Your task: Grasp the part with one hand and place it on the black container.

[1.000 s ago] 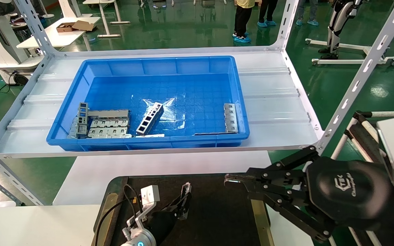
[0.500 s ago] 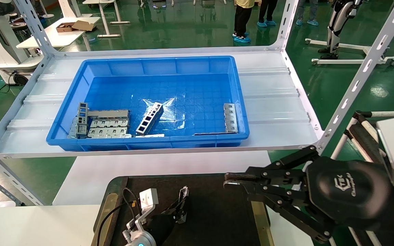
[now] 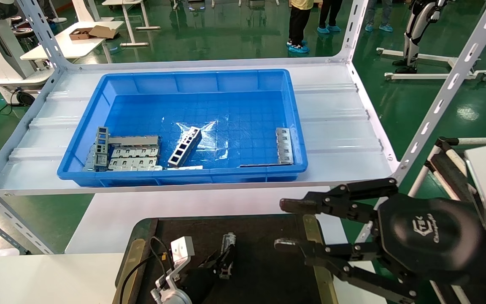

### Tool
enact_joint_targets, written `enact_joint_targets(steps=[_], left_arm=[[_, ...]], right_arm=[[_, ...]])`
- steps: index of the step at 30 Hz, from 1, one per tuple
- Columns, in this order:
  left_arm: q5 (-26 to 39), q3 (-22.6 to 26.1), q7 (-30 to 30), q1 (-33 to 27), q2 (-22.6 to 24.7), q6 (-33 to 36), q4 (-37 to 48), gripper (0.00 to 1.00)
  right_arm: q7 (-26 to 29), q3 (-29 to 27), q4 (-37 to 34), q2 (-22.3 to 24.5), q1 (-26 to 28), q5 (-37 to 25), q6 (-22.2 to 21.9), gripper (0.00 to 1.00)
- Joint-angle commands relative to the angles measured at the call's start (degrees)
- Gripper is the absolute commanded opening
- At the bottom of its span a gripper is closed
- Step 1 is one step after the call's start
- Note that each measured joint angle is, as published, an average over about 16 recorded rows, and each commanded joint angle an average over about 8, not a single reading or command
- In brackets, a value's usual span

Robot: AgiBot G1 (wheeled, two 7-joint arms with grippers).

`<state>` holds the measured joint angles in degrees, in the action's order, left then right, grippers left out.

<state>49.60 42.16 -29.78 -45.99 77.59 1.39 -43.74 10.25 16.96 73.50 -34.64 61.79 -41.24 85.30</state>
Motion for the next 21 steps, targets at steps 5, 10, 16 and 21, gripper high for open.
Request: enact_joint_targets(steps=[5, 10, 16, 21], left_arm=[[-0.49, 0.80, -0.14, 0.40, -0.05, -0.61, -0.66, 1.00], [-0.60, 1.14, -0.08, 0.49, -0.27, -0.49, -1.15, 1.00], [0.26, 0.50, 1.29, 1.03, -1.39, 1.46, -2.47, 1.00], [1.35, -1.18, 3.81, 2.15, -3.76, 5.70, -4.19, 1.00]], right_arm=[[-0.01, 0.02, 0.00, 0.01, 0.00, 0.01, -0.01, 1.00], [-0.02, 0.03, 0.00, 0.01, 0.01, 0.02, -0.02, 1.00], [-0.03, 0.05, 0.00, 0.02, 0.01, 0.04, -0.02, 1.00], [-0.03, 0.07, 0.00, 0.03, 0.02, 0.05, -0.03, 1.00]])
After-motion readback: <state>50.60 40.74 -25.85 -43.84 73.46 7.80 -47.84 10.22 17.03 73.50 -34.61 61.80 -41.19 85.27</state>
